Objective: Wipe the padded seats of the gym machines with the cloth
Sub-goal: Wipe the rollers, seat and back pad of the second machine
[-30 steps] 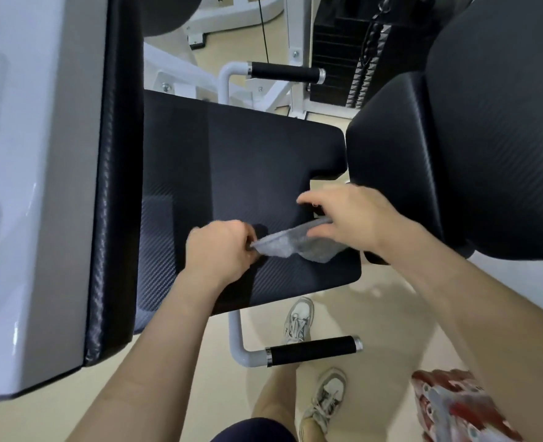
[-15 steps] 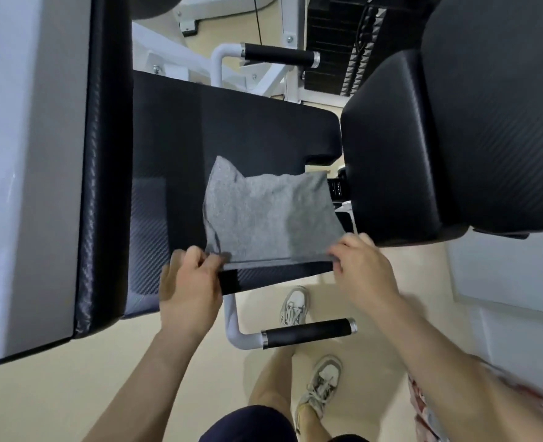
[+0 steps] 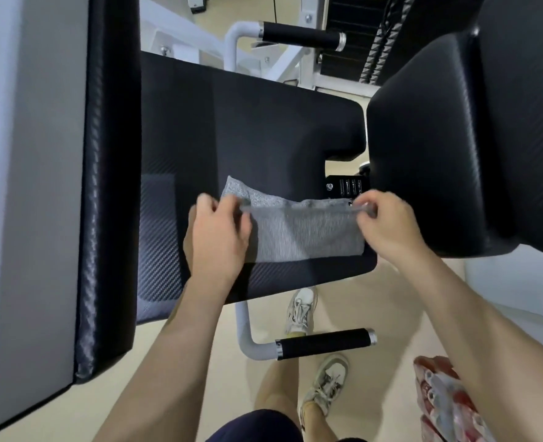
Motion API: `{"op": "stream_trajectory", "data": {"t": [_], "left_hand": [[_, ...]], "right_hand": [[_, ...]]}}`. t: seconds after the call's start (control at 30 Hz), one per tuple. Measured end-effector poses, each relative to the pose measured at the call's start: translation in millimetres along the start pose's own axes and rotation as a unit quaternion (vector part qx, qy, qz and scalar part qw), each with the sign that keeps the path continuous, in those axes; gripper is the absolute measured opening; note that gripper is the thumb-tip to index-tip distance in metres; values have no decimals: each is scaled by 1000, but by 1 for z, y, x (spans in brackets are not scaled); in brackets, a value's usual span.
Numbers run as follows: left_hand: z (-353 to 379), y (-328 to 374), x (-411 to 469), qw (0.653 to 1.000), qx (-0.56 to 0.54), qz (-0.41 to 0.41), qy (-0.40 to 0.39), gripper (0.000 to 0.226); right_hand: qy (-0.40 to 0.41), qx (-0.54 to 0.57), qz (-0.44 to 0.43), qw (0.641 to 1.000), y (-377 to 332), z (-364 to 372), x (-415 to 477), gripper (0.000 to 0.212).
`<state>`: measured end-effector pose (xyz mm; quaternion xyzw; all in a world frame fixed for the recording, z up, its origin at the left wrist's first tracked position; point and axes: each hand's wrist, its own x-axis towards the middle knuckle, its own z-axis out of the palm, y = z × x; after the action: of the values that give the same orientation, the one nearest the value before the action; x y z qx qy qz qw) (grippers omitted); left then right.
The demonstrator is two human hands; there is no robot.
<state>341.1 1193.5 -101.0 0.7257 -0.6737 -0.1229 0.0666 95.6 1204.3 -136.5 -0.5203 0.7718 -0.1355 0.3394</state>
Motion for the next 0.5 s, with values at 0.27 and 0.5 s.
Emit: {"op": "stream_trajectory", "data": {"t": [0.27, 0.5], "left_hand": [[28, -6, -10, 991, 33, -125, -40, 79], [23, -16, -22, 976, -30, -204, -72, 62]], "right_hand": [[-48, 1, 163, 986, 11, 57, -8, 68], [-4, 330, 356, 874, 9, 80, -23, 18]]}}
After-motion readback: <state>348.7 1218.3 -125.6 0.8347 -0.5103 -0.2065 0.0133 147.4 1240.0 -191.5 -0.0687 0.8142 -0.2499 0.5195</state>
